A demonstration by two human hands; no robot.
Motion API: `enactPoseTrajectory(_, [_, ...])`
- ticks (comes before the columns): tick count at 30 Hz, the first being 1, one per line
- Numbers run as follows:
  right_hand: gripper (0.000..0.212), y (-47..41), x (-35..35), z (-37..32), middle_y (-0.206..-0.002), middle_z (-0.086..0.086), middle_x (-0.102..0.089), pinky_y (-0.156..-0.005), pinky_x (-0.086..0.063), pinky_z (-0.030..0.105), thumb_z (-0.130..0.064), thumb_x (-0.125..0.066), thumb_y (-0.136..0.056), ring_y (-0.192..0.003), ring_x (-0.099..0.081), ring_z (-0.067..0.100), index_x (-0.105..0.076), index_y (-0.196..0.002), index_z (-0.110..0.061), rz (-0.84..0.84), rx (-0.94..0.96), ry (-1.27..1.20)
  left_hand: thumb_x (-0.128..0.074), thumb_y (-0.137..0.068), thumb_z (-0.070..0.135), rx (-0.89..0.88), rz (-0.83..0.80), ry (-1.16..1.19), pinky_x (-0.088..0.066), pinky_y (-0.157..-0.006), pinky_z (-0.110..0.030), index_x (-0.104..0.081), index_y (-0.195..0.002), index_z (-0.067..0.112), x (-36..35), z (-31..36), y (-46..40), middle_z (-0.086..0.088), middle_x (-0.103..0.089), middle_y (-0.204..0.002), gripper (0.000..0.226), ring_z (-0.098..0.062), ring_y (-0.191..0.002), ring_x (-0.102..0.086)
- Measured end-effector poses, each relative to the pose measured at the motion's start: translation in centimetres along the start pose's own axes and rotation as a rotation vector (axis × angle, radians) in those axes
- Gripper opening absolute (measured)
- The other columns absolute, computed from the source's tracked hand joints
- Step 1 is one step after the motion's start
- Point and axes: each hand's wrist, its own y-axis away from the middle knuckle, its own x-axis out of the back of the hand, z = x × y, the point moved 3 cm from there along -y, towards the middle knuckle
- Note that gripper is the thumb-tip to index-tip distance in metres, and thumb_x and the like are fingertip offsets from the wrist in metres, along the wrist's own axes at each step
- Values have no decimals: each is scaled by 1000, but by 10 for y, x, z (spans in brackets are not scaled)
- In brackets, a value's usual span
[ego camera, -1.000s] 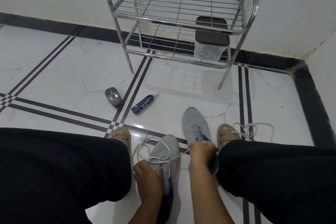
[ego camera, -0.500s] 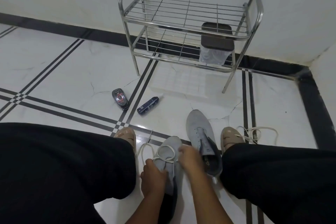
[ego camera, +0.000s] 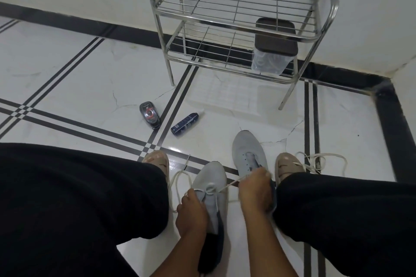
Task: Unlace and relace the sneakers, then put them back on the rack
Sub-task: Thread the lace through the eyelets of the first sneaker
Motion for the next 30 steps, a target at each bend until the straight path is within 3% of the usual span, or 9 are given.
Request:
enactPoseTrajectory(3, [41, -17, 37, 2, -122, 19, -48, -72, -56, 48, -27, -62, -89, -94, -61, 40, -48, -118, -2, 186, -117, -192, -39, -97, 25, -20, -12, -9, -45, -82, -36, -41, -123, 20, 1, 0, 2, -3, -50, -128, 27, -24, -113, -51])
enactPoseTrajectory(7, [37, -21, 54, 12, -128, 23, -44, -73, -54, 48, -10, -59, -90, -95, -60, 45, -46, -123, 1, 248, -257, -304, -41, -97, 27, -48, -35, -40, -45, -86, -37, -33, -135, 24, 2, 1, 3, -4, -46, -135, 39, -26, -118, -50])
enactPoseTrajectory(10, [39, -7, 44, 5, -131, 22, -40, -70, -56, 47, -13, -62, -88, -90, -62, 41, -46, -123, -3, 243, -165, -236, -34, -98, 35, -88, -30, -32, -44, -87, -37, -27, -142, 31, 3, 1, 3, -4, -44, -137, 45, -26, -118, -49])
enactPoseTrajectory(12, [41, 1, 32, -7, -142, 15, -34, -73, -56, 44, -9, -57, -90, -95, -62, 35, -46, -130, -10, 233, 46, -79, -27, -100, 44, -101, -9, -5, -44, -84, -35, -38, -135, 31, 4, 2, 1, -3, -51, -130, 40, -24, -114, -53])
enactPoseTrajectory(15, [39, 11, -8, -20, -141, 2, -40, -84, -49, 34, -7, -45, -94, -108, -58, 26, -51, -130, -20, -98, 426, 136, -25, -101, 39, -119, -10, 7, -46, -77, -33, -49, -122, 27, 7, 3, -6, -3, -57, -112, 34, -21, -101, -57])
enactPoseTrajectory(17, [35, 21, -39, -12, -133, 1, -49, -87, -49, 34, -11, -43, -94, -109, -57, 24, -56, -124, -25, -376, 504, 234, -29, -99, 29, -129, -42, 30, -45, -74, -30, -50, -120, 28, 9, 4, -10, -2, -58, -111, 29, -20, -98, -57])
enactPoseTrajectory(23, [18, 27, -58, 14, -106, 0, -59, -71, -42, 27, -26, -45, -93, -96, -58, 21, -61, -99, -23, -368, 287, 120, -35, -97, 21, -83, -70, 66, -37, -64, -25, -49, -112, 26, 11, 0, -22, 0, -62, -104, 22, -14, -81, -53])
enactPoseTrajectory(25, [16, 25, -60, 14, -98, -2, -62, -69, -43, 27, -29, -49, -91, -90, -58, 21, -62, -91, -21, -356, 211, 39, -39, -98, 27, -39, -48, 100, -36, -61, -26, -44, -106, 23, 9, 0, -22, 1, -61, -93, 11, -13, -74, -51])
enactPoseTrajectory(30, [13, 26, -67, 22, -90, 0, -65, -64, -38, 25, -26, -52, -93, -82, -57, 21, -59, -82, -24, -320, 56, -115, -52, -90, 44, 7, -23, 151, -37, -61, -27, -37, -96, 25, 3, 1, -9, 5, -55, -89, 26, -14, -76, -52])
